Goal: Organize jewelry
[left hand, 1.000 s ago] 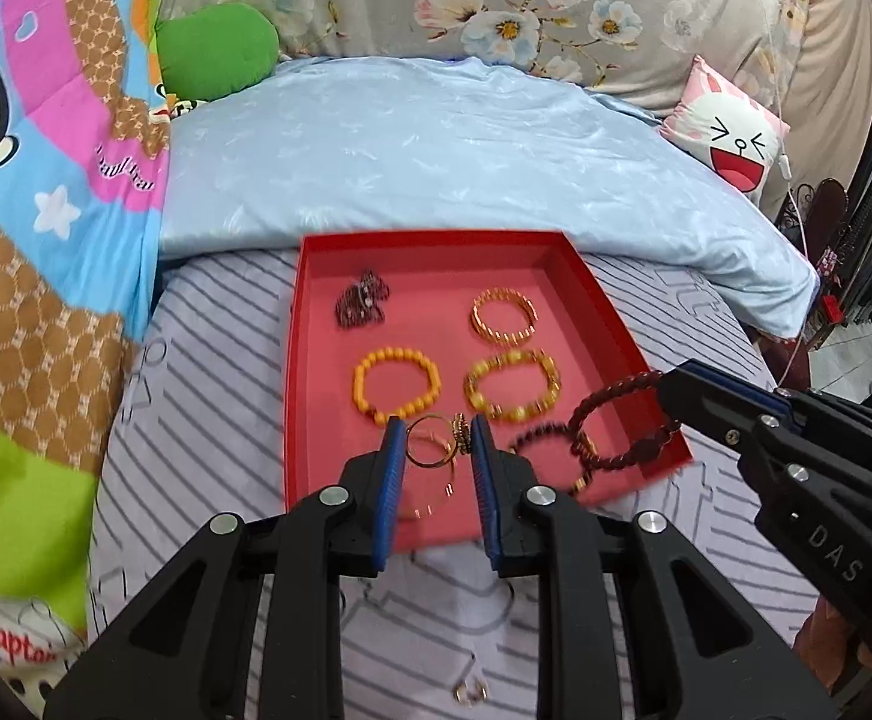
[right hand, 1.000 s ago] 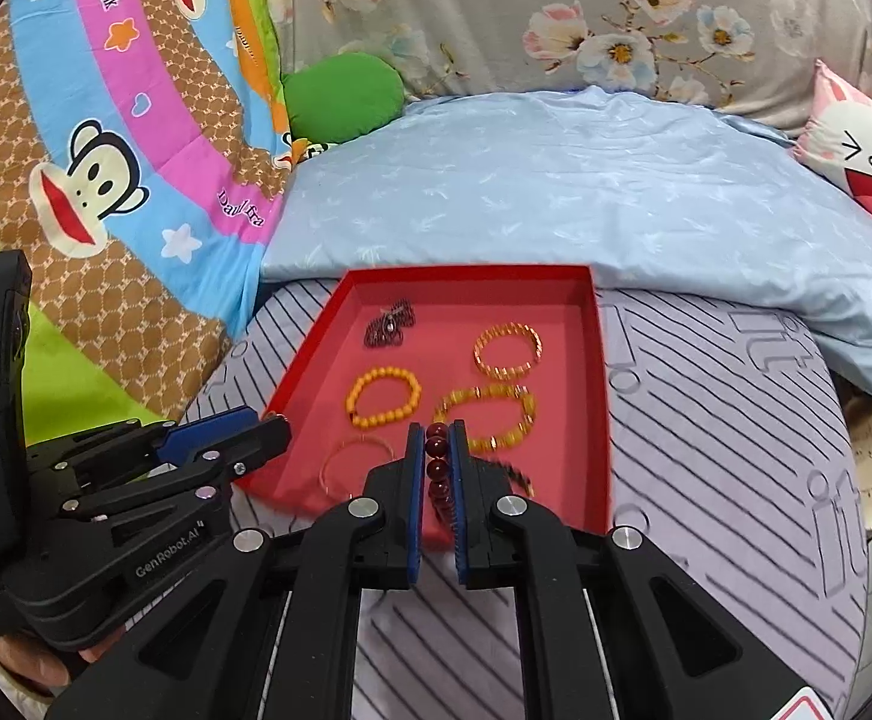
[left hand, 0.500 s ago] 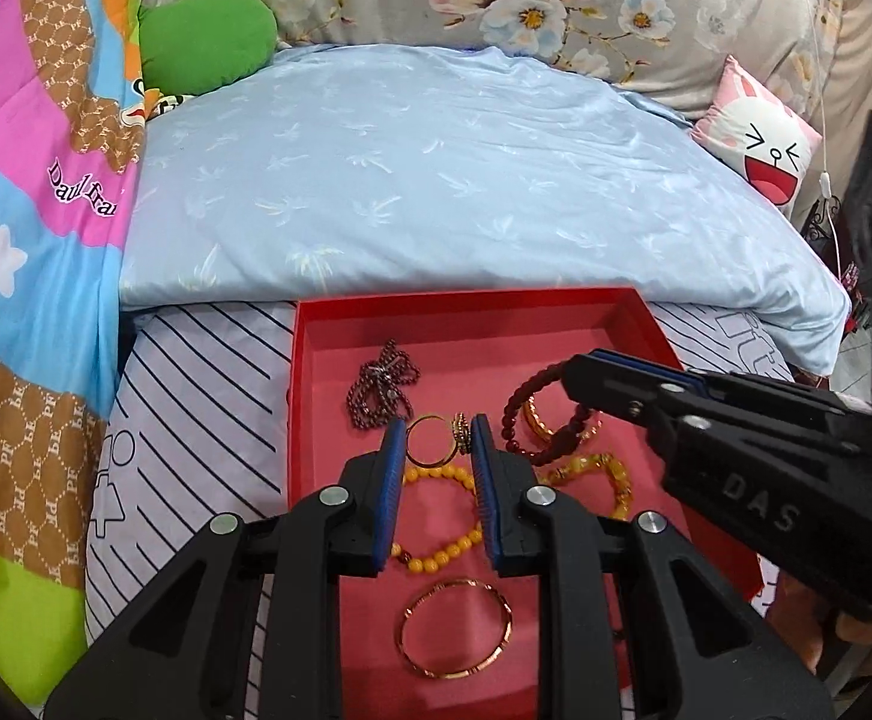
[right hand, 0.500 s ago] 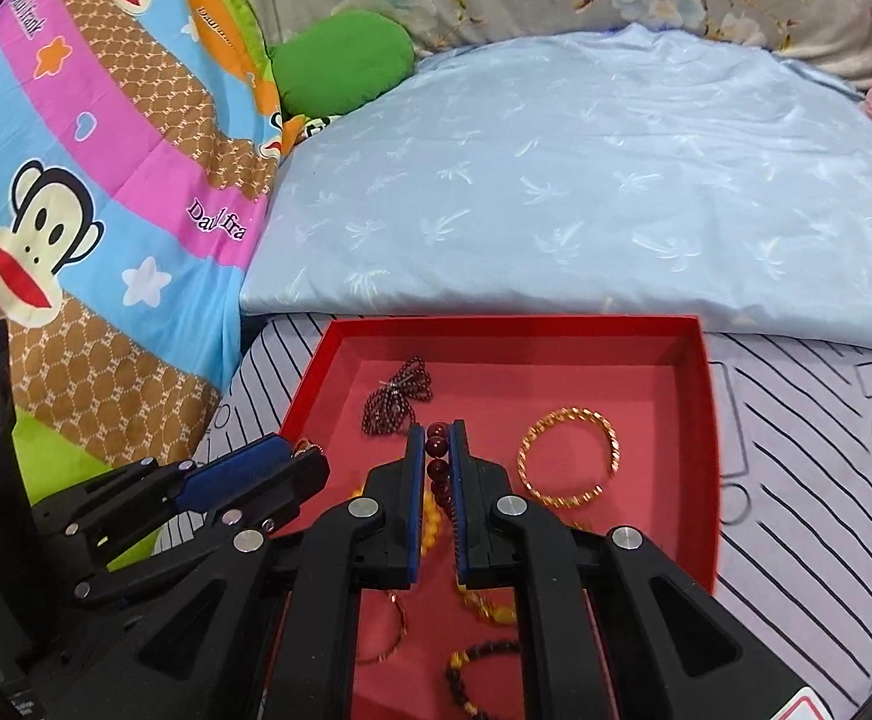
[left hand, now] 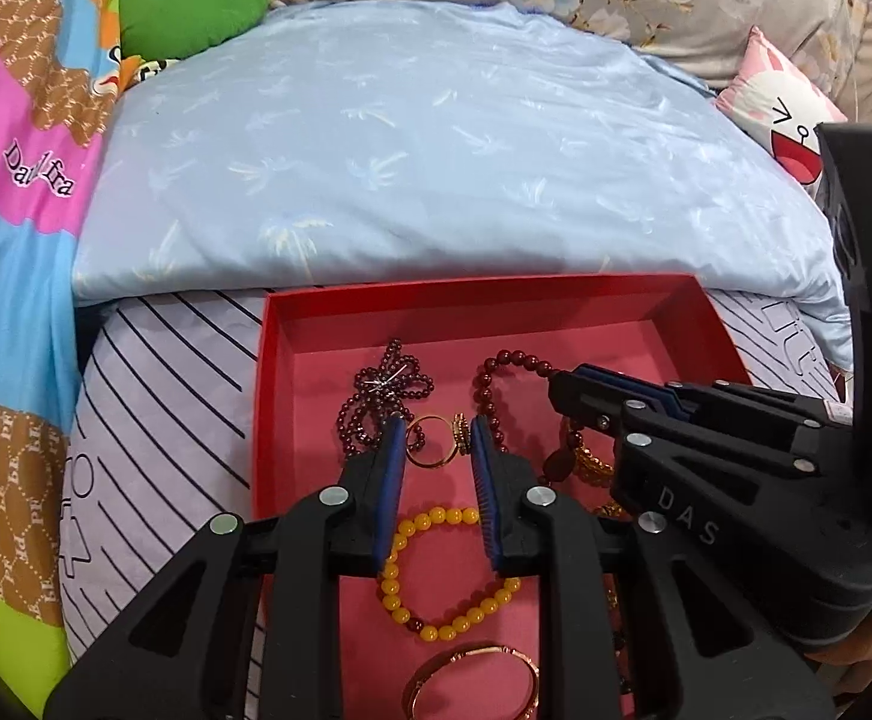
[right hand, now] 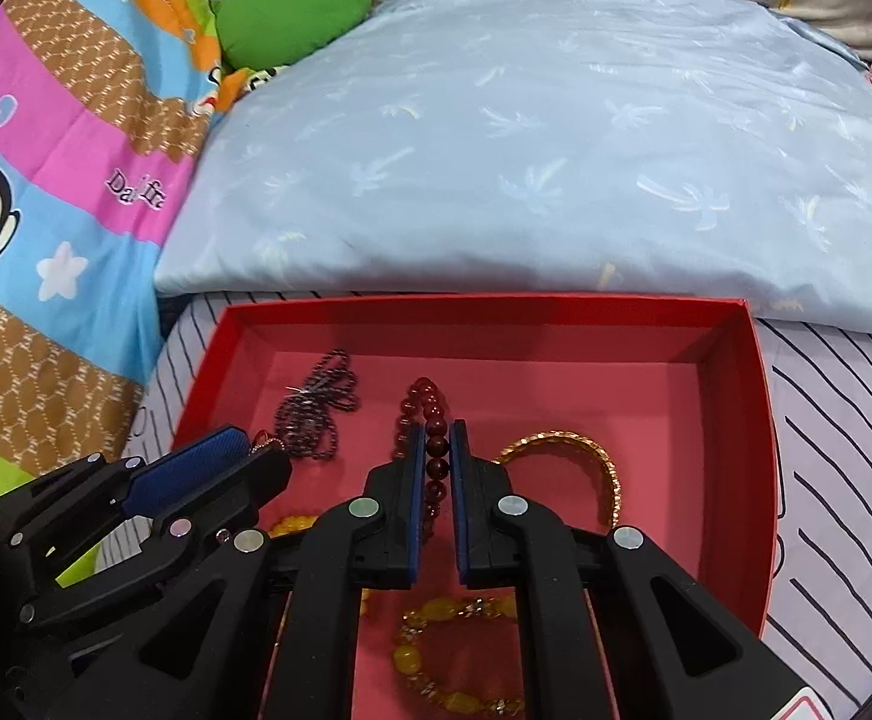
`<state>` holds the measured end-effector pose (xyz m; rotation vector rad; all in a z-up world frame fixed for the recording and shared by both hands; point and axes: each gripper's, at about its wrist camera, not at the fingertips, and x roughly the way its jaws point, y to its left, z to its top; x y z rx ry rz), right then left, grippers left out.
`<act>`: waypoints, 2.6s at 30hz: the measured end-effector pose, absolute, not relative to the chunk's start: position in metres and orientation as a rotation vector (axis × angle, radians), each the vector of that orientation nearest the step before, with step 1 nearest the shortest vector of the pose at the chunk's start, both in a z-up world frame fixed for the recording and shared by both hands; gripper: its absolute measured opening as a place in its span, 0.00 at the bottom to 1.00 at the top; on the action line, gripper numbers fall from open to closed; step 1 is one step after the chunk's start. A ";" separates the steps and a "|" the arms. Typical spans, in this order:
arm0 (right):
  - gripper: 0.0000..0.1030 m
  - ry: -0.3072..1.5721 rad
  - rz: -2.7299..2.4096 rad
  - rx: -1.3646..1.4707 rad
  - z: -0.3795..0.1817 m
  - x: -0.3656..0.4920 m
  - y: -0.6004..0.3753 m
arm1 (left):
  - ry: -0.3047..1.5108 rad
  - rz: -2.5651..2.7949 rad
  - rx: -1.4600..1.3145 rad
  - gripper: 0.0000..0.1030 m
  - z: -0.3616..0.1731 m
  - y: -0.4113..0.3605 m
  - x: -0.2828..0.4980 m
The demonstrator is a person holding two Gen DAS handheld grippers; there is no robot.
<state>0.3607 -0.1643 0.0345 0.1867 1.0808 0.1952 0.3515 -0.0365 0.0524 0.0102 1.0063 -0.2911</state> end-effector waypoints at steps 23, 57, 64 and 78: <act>0.31 0.915 0.123 0.118 0.090 0.284 -0.181 | 0.936 -0.241 0.038 0.58 0.071 -0.040 0.321; 0.35 0.902 0.069 0.137 0.104 0.125 -0.198 | 0.902 -0.251 0.029 0.59 0.096 -0.037 0.172; 0.35 0.909 0.051 0.105 0.096 0.099 -0.200 | 0.895 -0.226 0.025 0.59 0.094 -0.029 0.151; 0.37 0.990 0.005 0.066 0.048 0.065 -0.210 | 0.972 -0.206 0.017 0.64 0.053 -0.017 0.113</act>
